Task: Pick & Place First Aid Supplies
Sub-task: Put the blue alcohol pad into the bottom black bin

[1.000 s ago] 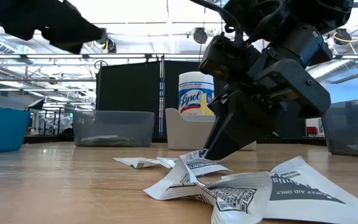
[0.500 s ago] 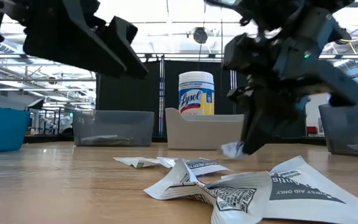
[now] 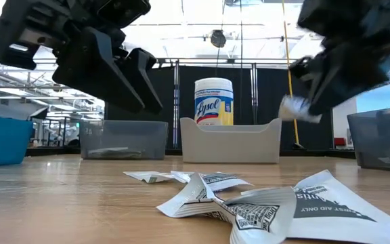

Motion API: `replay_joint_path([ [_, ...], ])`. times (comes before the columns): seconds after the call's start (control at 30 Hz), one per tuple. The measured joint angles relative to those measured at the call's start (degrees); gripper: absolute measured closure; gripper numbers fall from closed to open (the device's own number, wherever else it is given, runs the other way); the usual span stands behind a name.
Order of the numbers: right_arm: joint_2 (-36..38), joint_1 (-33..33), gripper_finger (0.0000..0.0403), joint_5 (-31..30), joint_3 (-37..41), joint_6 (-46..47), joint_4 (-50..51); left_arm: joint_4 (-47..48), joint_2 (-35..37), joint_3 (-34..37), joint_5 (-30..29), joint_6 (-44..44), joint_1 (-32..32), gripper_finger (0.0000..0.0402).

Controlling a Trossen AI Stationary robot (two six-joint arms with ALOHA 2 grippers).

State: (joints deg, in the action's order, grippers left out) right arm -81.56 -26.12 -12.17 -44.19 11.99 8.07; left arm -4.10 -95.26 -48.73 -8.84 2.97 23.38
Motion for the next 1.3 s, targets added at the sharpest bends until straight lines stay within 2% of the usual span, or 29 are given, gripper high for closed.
replay_joint_path([
  [0.33, 18.9, -7.5, 0.0399, -4.5, 7.1, 3.8, 0.8, 0.0, 0.0, 0.0, 1.1, 0.8, -0.2, 0.0220],
  [0.47, 25.4, -9.9, 0.0399, -7.0, 8.6, 9.1, 6.8, 0.0, 0.0, 0.0, 1.1, 0.9, -0.2, 0.0220],
  [0.53, 27.8, -11.0, 0.0399, -8.5, 8.8, 14.0, 13.2, 0.0, 0.0, 0.0, 1.1, 0.8, -0.3, 0.0220],
  [0.8, 34.1, -13.8, 0.0399, -8.9, 8.8, 30.8, 32.3, 0.0, 0.0, 0.0, 1.3, 0.0, -1.7, 0.0220],
  [1.07, 39.2, -15.3, 0.0399, -5.6, 8.8, 38.6, 40.8, -0.9, -3.1, 0.0, 4.1, -1.6, -3.0, 0.0220],
  [1.3, 42.1, -16.8, 0.0399, -5.5, 8.8, 45.6, 47.9, -4.4, -8.1, 0.0, 5.2, -2.7, -3.2, 0.0220],
])
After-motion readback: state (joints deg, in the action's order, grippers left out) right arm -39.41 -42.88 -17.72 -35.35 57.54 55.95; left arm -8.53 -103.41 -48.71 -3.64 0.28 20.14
